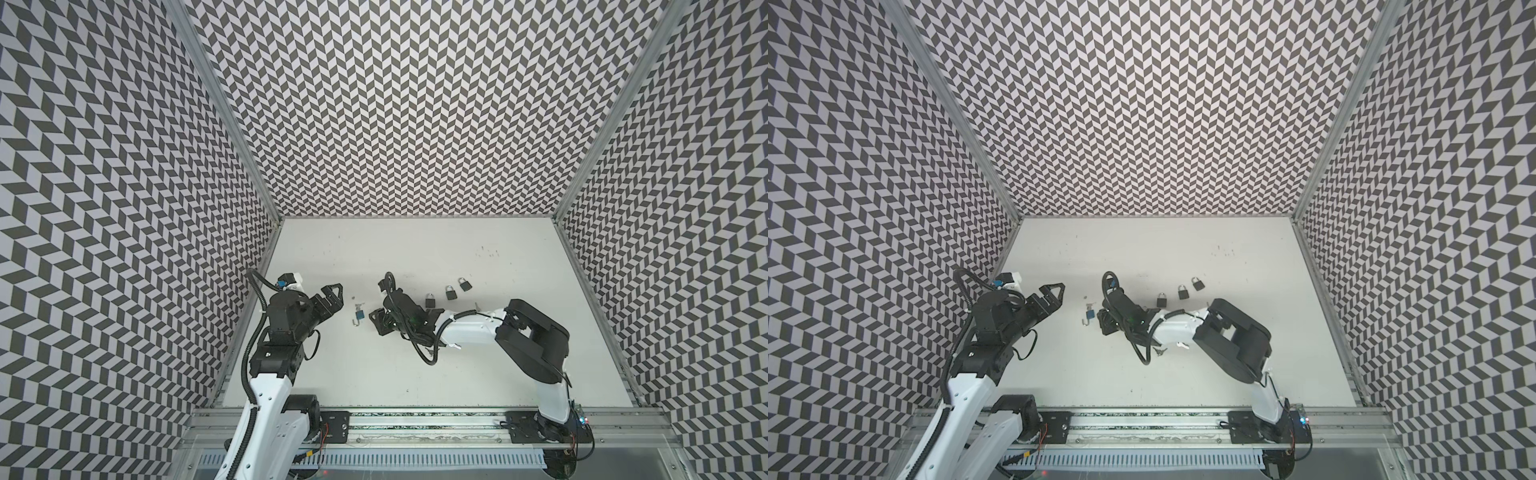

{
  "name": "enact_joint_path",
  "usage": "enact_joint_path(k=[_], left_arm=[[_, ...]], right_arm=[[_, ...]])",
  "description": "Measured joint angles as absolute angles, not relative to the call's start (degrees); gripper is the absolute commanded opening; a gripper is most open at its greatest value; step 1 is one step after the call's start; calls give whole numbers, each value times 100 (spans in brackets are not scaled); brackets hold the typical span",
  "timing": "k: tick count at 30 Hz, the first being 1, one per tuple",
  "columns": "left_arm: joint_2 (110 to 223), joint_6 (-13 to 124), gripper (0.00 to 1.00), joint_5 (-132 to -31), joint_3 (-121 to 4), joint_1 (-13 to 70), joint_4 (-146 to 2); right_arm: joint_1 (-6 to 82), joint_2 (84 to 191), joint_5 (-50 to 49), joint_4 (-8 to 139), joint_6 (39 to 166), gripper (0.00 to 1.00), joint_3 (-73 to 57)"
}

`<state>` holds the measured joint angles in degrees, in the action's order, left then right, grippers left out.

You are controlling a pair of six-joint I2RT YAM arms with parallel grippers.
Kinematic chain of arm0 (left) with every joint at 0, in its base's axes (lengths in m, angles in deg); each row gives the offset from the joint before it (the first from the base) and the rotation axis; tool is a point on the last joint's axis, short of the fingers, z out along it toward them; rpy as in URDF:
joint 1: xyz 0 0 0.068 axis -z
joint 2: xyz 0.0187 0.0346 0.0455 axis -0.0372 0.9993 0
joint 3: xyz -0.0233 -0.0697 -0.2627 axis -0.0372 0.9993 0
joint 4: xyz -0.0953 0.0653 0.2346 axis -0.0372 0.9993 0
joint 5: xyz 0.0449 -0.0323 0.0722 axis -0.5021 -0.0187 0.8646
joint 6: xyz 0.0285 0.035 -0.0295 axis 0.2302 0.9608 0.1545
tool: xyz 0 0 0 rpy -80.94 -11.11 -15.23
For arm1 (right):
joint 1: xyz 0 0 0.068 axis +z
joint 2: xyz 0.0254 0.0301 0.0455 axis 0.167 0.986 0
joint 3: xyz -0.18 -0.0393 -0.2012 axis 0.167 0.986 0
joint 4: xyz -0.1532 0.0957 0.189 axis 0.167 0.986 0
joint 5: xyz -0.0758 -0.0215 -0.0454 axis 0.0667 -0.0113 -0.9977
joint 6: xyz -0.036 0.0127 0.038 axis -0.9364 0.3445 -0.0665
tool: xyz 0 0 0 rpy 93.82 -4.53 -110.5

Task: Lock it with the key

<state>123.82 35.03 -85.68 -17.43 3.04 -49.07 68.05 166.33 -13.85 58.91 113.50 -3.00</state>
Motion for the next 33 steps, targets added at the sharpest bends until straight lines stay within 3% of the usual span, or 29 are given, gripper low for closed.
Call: enact_joint_path(k=[8,16,25,33], left_arm=[[12271,3527,98,-8660,-1743,282,-4820],[12105,3527,98,-8671,-1743,271,-4708],[12032,3520,99,-8526,-1743,245,-4588],[12006,3520,99,-8487,-1743,245,-4564]], right_arm=[[6807,17440,-1217,6862,11000,50,-1642],[6814,18102,-1392,7734,10701,49,-2899],[6851,18458,-1739,8486,10386,41,-3508],[6886,18423,-1770,8505,10305,29,-3406]])
